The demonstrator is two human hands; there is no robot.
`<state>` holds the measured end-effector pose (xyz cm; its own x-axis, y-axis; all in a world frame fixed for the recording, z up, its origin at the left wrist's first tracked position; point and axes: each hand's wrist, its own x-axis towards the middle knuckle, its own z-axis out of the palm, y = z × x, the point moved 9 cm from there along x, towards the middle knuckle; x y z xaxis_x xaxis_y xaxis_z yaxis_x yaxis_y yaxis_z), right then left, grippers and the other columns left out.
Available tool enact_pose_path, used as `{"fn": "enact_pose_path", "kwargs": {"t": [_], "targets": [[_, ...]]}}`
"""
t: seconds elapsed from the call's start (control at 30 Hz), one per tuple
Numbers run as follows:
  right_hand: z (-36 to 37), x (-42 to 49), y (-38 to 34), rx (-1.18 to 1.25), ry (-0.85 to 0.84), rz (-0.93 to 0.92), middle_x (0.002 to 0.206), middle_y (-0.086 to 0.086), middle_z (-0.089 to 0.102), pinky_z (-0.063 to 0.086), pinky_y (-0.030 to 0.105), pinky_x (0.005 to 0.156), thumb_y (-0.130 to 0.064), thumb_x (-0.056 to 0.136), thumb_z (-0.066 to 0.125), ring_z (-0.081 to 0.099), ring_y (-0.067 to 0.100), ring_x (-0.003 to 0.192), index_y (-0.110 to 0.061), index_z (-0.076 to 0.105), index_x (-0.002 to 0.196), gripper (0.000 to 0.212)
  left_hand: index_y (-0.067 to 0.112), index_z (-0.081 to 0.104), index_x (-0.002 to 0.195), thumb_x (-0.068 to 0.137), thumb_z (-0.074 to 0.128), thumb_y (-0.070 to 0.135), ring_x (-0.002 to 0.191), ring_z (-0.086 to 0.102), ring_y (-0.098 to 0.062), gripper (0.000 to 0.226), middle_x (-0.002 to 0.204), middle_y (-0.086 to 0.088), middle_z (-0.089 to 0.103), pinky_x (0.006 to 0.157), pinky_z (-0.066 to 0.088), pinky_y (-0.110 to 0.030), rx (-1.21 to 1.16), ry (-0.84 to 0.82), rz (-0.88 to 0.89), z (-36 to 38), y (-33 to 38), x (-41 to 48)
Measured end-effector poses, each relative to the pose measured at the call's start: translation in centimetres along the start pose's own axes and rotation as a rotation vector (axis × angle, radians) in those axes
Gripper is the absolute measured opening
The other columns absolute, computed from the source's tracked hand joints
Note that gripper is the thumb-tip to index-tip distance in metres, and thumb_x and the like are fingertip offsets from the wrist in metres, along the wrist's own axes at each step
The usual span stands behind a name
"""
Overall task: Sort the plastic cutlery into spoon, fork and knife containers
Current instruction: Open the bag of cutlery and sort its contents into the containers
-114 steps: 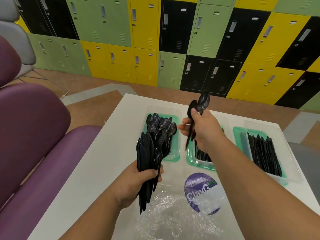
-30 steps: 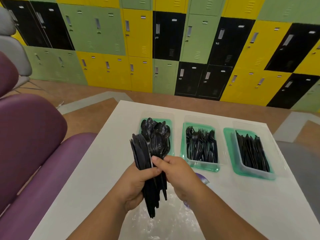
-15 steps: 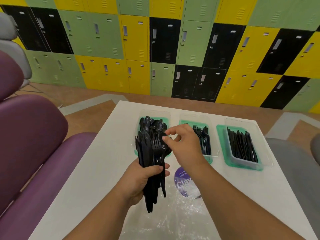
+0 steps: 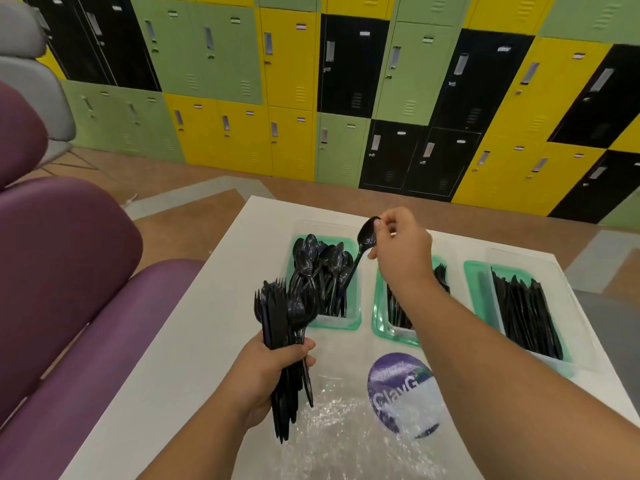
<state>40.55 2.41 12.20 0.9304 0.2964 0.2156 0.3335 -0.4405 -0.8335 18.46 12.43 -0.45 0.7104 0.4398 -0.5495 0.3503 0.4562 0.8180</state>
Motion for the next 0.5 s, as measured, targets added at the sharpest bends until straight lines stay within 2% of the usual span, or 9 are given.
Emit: {"fn": "enact_pose_path", "kwargs": {"t": [0.13, 0.3, 0.43, 0.5], "targets": [[4.2, 1.6, 3.0, -0.222, -0.126, -0.011, 0.080, 0.007, 0.063, 0.057, 0.043, 0.068, -0.018, 0.095, 0.052, 0.067, 0.029, 0.068, -0.013, 0.058, 0.092, 0.008, 0.002, 0.068, 0.100, 0.084, 0.067, 0.004, 0.066, 0.069, -0.017, 0.017, 0.075, -0.009, 0.070, 0.066, 0.052, -0.032, -0.029, 0.035, -0.018, -1.0, -0.4, 1.2], [7.1, 1.6, 6.0, -0.468, -0.244, 0.051, 0.087, 0.008, 0.069, 0.055, 0.038, 0.073, -0.024, 0.095, 0.053, 0.063, 0.029, 0.079, -0.016, 0.066, 0.095, 0.015, 0.003, 0.071, 0.097, 0.084, 0.067, 0.005, 0.071, 0.068, -0.021, 0.013, 0.072, -0.012, 0.072, 0.071, 0.052, -0.036, -0.026, 0.034, -0.025, -1.0, -0.4, 1.7], [7.2, 1.7, 6.7, -0.374, -0.244, 0.081, 0.103, 0.005, 0.069, 0.051, 0.033, 0.082, -0.027, 0.095, 0.054, 0.063, 0.025, 0.092, -0.015, 0.066, 0.112, 0.024, 0.003, 0.071, 0.096, 0.084, 0.067, 0.004, 0.071, 0.071, -0.019, 0.013, 0.076, -0.013, 0.073, 0.072, 0.053, -0.037, -0.045, 0.027, -0.020, -0.4, -0.2, 1.7], [6.7, 0.6, 5.8, -0.214, -0.230, 0.069, 0.096, 0.002, 0.068, 0.046, 0.027, 0.074, -0.031, 0.095, 0.054, 0.060, 0.018, 0.080, -0.015, 0.069, 0.105, 0.024, 0.002, 0.071, 0.097, 0.085, 0.066, 0.004, 0.074, 0.072, -0.020, 0.013, 0.080, -0.013, 0.074, 0.070, 0.054, -0.035, -0.063, 0.017, -0.014, -0.2, 0.0, 1.7]]}}
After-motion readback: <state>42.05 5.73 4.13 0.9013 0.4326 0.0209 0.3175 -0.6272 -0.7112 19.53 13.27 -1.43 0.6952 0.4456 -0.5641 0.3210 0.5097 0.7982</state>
